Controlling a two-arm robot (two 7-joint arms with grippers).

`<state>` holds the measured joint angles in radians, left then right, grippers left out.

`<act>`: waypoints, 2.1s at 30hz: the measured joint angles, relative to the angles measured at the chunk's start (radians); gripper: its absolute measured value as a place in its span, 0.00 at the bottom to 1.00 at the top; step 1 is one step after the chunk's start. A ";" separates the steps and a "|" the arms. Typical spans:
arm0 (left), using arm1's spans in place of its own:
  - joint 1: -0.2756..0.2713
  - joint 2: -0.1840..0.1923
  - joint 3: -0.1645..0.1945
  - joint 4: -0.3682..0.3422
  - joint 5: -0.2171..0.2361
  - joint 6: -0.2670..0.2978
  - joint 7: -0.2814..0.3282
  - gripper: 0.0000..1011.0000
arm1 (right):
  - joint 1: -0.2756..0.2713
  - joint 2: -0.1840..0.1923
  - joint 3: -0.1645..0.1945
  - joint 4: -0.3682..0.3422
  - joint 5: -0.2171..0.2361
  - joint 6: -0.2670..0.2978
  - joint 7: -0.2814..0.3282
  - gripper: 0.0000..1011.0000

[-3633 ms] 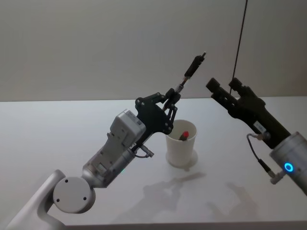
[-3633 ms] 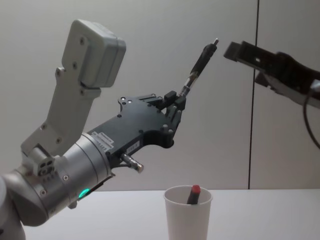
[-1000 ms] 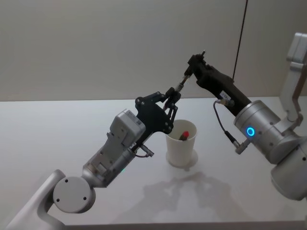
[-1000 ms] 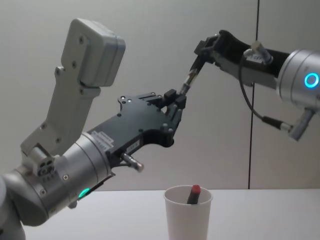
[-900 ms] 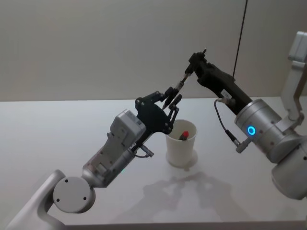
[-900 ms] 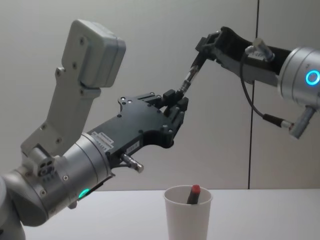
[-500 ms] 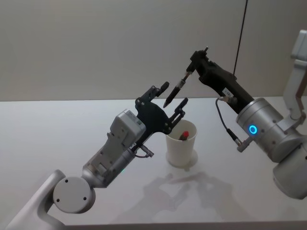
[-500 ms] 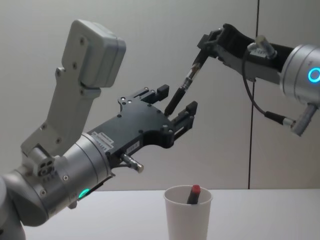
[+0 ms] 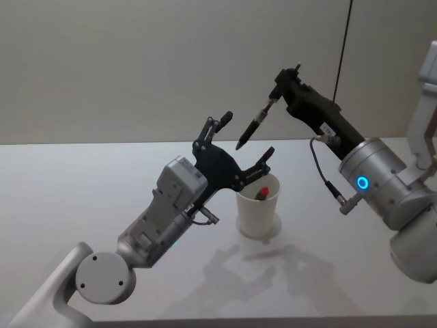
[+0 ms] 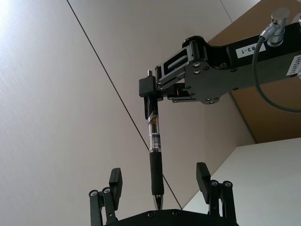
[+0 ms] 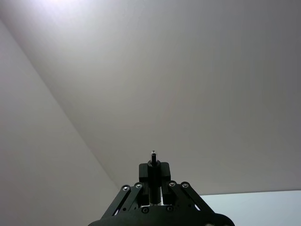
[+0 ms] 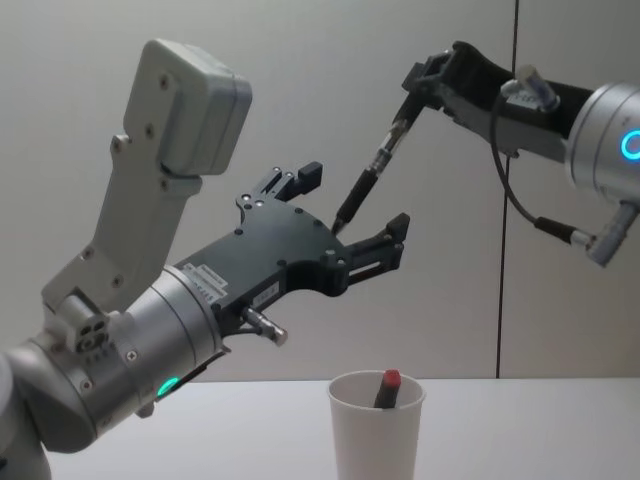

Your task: Place the pen into the pen holder.

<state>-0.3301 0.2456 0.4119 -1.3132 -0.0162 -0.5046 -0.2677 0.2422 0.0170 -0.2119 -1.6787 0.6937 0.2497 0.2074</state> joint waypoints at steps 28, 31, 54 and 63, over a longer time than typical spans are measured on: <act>0.000 0.000 0.000 0.000 0.000 0.000 0.000 0.99 | -0.028 0.036 -0.011 0.055 -0.300 -0.275 -0.077 0.13; 0.000 0.000 0.000 0.000 0.000 0.000 0.000 0.99 | -0.028 0.040 -0.010 0.079 -0.331 -0.309 -0.075 0.13; 0.000 0.000 0.000 0.000 0.000 0.000 0.000 0.99 | 0.027 0.036 -0.012 0.299 -0.369 -0.483 0.081 0.13; 0.000 0.000 0.000 0.000 0.000 0.000 0.000 0.99 | 0.063 0.018 -0.024 0.399 -0.388 -0.521 0.115 0.13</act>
<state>-0.3301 0.2456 0.4119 -1.3132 -0.0161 -0.5046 -0.2676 0.3048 0.0352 -0.2362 -1.2795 0.3054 -0.2718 0.3224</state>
